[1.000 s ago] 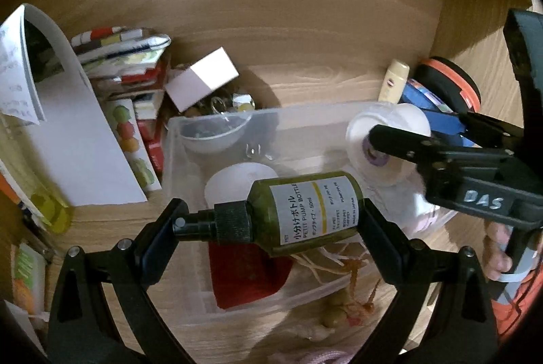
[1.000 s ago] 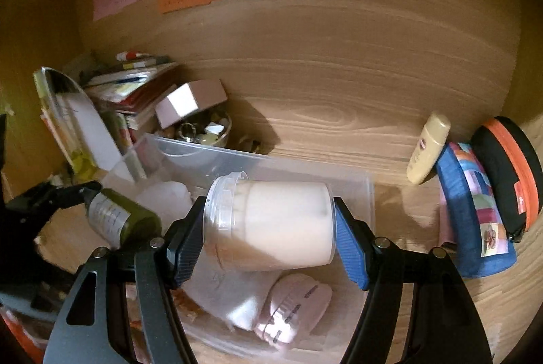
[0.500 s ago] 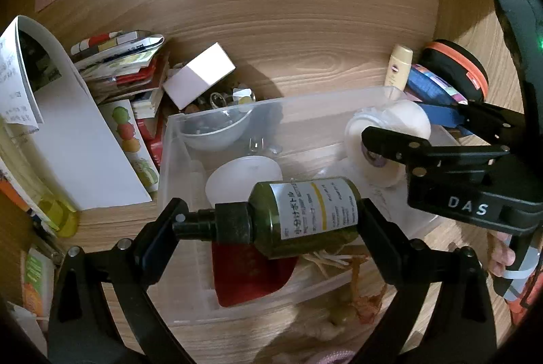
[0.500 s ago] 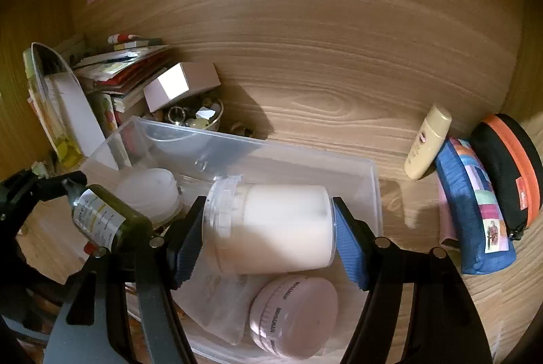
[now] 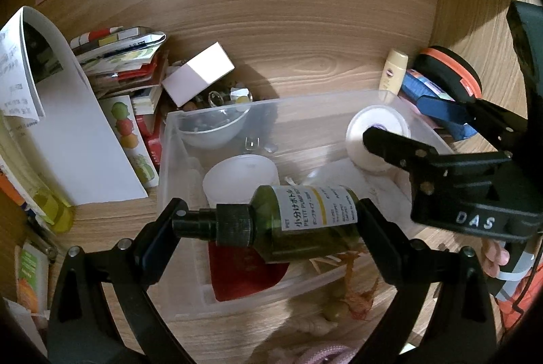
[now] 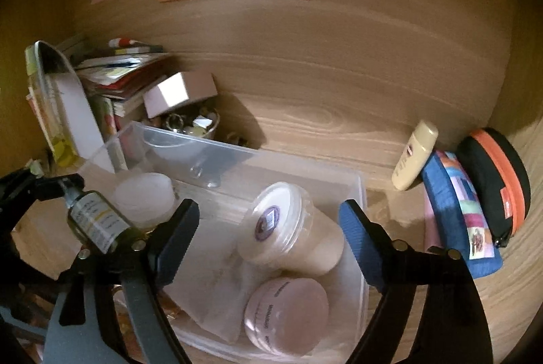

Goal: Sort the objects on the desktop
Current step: 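Carry the beige jar into the clear box and open the right tool, then move the green pump bottle with the left tool away from the box, then drop the green pump bottle into the box with the left tool while the right grasps the blue Max box, then grasp the bagged pink rope with the left tool, then carry the pink rope bag and blue Max box over the clear box and release both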

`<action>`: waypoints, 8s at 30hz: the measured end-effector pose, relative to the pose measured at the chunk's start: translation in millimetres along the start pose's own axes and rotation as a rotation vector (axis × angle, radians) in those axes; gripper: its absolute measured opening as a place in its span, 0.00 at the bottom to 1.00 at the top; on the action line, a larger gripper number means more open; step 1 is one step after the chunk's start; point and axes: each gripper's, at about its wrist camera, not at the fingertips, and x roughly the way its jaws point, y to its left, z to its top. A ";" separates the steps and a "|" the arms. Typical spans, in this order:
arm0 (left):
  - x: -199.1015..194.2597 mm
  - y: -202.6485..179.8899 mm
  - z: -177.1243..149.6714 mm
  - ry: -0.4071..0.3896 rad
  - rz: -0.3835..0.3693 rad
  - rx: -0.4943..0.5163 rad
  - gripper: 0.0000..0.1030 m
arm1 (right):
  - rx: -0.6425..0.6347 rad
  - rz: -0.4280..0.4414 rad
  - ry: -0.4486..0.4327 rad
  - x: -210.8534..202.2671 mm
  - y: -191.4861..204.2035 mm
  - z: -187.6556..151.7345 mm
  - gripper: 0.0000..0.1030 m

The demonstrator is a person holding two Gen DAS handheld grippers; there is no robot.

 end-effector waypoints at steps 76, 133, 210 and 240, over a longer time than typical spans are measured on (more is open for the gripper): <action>-144.0 117.8 -149.0 0.108 0.266 -0.245 0.98 | 0.003 0.090 0.055 -90.1 -10.4 -83.6 0.91; -65.3 29.2 -0.8 -0.006 0.007 -0.096 0.40 | 0.024 0.213 0.231 -72.3 -46.9 -137.5 0.24; -65.7 -13.3 -115.2 0.147 -0.029 -0.039 0.53 | -0.080 0.434 0.160 -95.1 47.1 -118.7 0.24; -111.8 5.2 -16.0 -0.178 -0.046 -0.087 0.53 | -0.042 0.354 -0.014 -107.4 10.1 -40.9 0.24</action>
